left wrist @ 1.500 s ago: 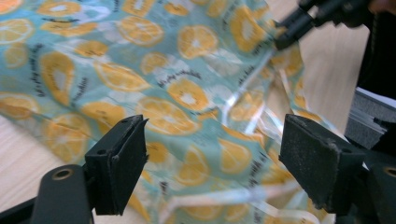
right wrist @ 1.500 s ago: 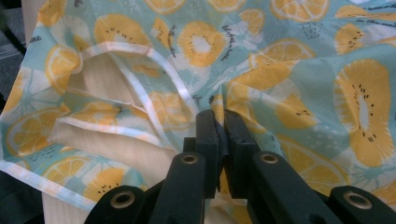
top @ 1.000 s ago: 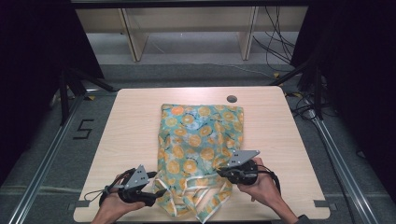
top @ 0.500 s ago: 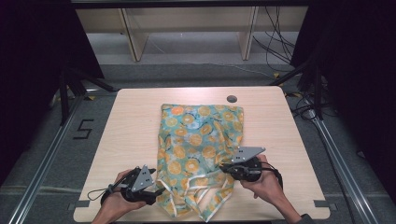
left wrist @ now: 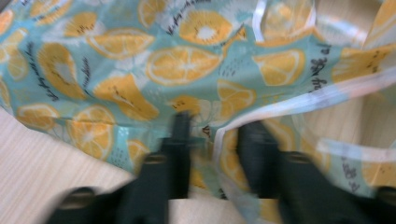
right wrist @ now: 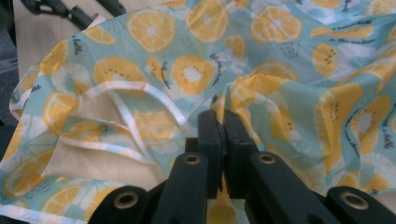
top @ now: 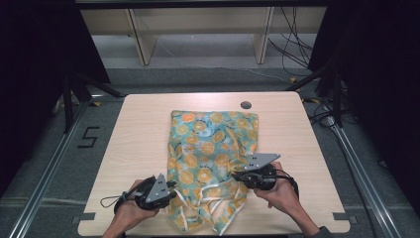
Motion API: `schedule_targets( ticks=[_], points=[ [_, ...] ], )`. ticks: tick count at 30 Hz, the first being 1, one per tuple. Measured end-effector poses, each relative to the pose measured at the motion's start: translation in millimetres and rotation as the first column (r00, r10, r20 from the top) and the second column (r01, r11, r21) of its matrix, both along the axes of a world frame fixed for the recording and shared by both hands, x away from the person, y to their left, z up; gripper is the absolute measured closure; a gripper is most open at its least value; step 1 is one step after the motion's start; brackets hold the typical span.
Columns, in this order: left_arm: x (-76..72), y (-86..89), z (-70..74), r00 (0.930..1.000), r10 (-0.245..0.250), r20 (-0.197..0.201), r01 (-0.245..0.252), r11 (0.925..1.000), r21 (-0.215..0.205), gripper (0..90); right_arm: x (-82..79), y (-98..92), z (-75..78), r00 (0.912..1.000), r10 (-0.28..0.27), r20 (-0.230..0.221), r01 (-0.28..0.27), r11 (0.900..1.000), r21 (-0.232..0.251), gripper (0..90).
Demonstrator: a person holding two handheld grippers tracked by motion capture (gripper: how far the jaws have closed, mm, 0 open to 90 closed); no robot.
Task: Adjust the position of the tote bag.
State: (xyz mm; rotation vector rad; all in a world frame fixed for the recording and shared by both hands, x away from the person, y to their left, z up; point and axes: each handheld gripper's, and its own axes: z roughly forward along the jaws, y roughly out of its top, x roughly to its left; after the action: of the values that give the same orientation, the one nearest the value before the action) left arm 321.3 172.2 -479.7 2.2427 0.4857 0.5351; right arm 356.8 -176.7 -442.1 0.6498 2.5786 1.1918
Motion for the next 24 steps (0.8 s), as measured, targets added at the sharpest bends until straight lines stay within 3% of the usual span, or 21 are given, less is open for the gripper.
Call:
schedule_targets(
  ticks=[3, 4, 5, 6, 8, 9, 11, 12, 13, 14, 15, 17, 18, 19, 20, 21, 23, 24],
  points=[
    [9.4, 5.6, 18.9, 0.9993, 0.024, 0.028, -0.021, 0.992, -0.124, 87.3, 4.6, -1.9, 7.0, 0.9997, 0.016, 0.02, -0.016, 1.0, 0.01, 88.6],
    [13.2, 7.8, 24.7, 0.999, 0.023, 0.038, -0.017, 0.989, -0.147, 88.1, 5.7, -2.6, 10.1, 0.9996, 0.007, 0.026, -0.007, 1.0, 0.021, 88.6],
    [20.1, 10.2, 32.8, 0.9986, 0.046, 0.025, -0.04, 0.9752, -0.218, 88.5, 7.3, -3.2, 12.8, 0.9992, 0.003, 0.041, -0.004, 1.0, 0.028, 88.7],
    [24.5, 11.9, 37.7, 0.9981, 0.061, 0.014, -0.055, 0.9674, -0.247, 88.7, 9.7, -4.6, 18.6, 0.9986, -0.006, 0.052, 0.004, 0.999, 0.038, 88.8],
    [39.5, 17.2, 50.2, 0.9956, 0.093, -0.008, -0.091, 0.9447, -0.315, 88.9, 14.2, -7.0, 29.8, 0.9976, -0.02, 0.066, 0.016, 0.998, 0.057, 88.9],
    [47.9, 20.6, 54.8, 0.9945, 0.104, -0.014, -0.103, 0.9381, -0.331, 88.9, 17.4, -8.1, 34.7, 0.9955, -0.041, 0.086, 0.034, 0.996, 0.078, 89.1],
    [65.7, 25.9, 59.6, 0.9845, 0.167, -0.052, -0.174, 0.9045, -0.389, 88.9, 26.5, -10.6, 45.4, 0.9926, -0.065, 0.102, 0.056, 0.994, 0.092, 89.3],
    [75.1, 28.4, 60.6, 0.978, 0.198, -0.066, -0.207, 0.8913, -0.403, 89.0, 32.3, -10.3, 48.9, 0.9899, -0.096, 0.105, 0.083, 0.99, 0.116, 89.5],
    [82.8, 30.4, 60.7, 0.975, 0.209, -0.076, -0.222, 0.8843, -0.411, 88.9, 41.7, -10.3, 52.4, 0.986, -0.105, 0.129, 0.088, 0.988, 0.129, 89.6],
    [95.0, 32.5, 59.4, 0.9669, 0.238, -0.092, -0.254, 0.8698, -0.423, 88.9, 46.9, -10.1, 55.2, 0.9854, -0.125, 0.116, 0.109, 0.985, 0.133, 89.7],
    [105.0, 33.7, 56.9, 0.9609, 0.257, -0.103, -0.276, 0.8614, -0.426, 88.9, 59.5, -8.9, 58.0, 0.9803, -0.153, 0.125, 0.135, 0.98, 0.144, 89.8],
    [126.0, 35.7, 47.4, 0.9428, 0.308, -0.129, -0.333, 0.8482, -0.412, 89.0, 82.8, -7.5, 60.2, 0.9694, -0.202, 0.14, 0.185, 0.974, 0.128, 89.9],
    [130.5, 36.3, 44.6, 0.9375, 0.321, -0.134, -0.347, 0.8431, -0.41, 88.9, 97.9, -6.3, 59.4, 0.9648, -0.228, 0.131, 0.214, 0.97, 0.116, 90.0],
    [139.5, 36.6, 38.3, 0.9287, 0.336, -0.156, -0.371, 0.8295, -0.418, 88.9, 103.2, -5.4, 58.7, 0.9624, -0.243, 0.121, 0.231, 0.967, 0.106, 90.0],
    [150.4, 36.6, 30.1, 0.9255, 0.346, -0.154, -0.378, 0.823, -0.424, 88.9, 114.5, -2.7, 55.0, 0.9559, -0.267, 0.121, 0.257, 0.962, 0.094, 90.0],
    [156.5, 36.1, 24.8, 0.9232, 0.353, -0.152, -0.384, 0.8226, -0.42, 88.9, 129.4, -1.9, 50.4, 0.9506, -0.285, 0.124, 0.278, 0.958, 0.068, 90.0],
    [172.2, 33.3, 9.1, 0.9051, 0.369, -0.212, -0.423, 0.8287, -0.366, 88.6, 151.0, -0.6, 39.2, 0.9444, -0.309, 0.112, 0.307, 0.951, 0.038, 90.0],
    [179.0, 31.1, -0.2, 0.8907, 0.384, -0.243, -0.451, 0.8176, -0.359, 88.2, 160.0, 0.5, 31.5, 0.9394, -0.331, 0.088, 0.33, 0.943, 0.025, 89.9]
  ],
)
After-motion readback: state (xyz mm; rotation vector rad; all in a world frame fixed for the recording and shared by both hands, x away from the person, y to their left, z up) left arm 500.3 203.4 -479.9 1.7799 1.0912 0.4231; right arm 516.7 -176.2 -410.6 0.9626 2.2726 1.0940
